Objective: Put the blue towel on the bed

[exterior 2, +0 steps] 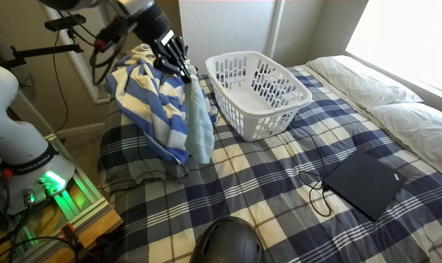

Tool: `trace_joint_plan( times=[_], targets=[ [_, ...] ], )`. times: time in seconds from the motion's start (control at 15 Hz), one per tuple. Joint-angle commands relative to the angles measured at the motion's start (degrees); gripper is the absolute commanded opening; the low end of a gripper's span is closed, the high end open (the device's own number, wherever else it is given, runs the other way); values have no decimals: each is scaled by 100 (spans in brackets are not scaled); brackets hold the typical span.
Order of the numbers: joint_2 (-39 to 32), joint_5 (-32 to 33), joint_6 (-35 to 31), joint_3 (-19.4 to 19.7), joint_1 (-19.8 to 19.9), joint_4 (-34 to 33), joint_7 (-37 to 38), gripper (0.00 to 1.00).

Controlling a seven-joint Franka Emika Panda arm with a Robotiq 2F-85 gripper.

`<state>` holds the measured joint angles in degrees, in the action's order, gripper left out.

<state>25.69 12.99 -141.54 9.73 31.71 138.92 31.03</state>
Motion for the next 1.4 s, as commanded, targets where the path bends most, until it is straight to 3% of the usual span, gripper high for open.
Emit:
trace_joint_plan(
  times=[0.0, 0.33, 0.67, 0.93, 1.0, 1.07, 1.33],
  targets=[
    [-1402, 375, -487, -155, 405, -750, 1045, 1],
    [-2800, 845, -438, 349, 300, -1695, 2534, 1],
    [-3761, 901, -374, 1158, -228, -2441, 3758, 1],
    [-4147, 743, -587, 1542, -760, -2646, 4107, 1],
    [-4205, 702, -631, 1565, -869, -2659, 4112, 30],
    [-4266, 731, -680, 1610, -994, -2685, 4200, 32],
    [-4167, 548, -811, 1552, -1333, -2543, 4011, 58]
  ],
)
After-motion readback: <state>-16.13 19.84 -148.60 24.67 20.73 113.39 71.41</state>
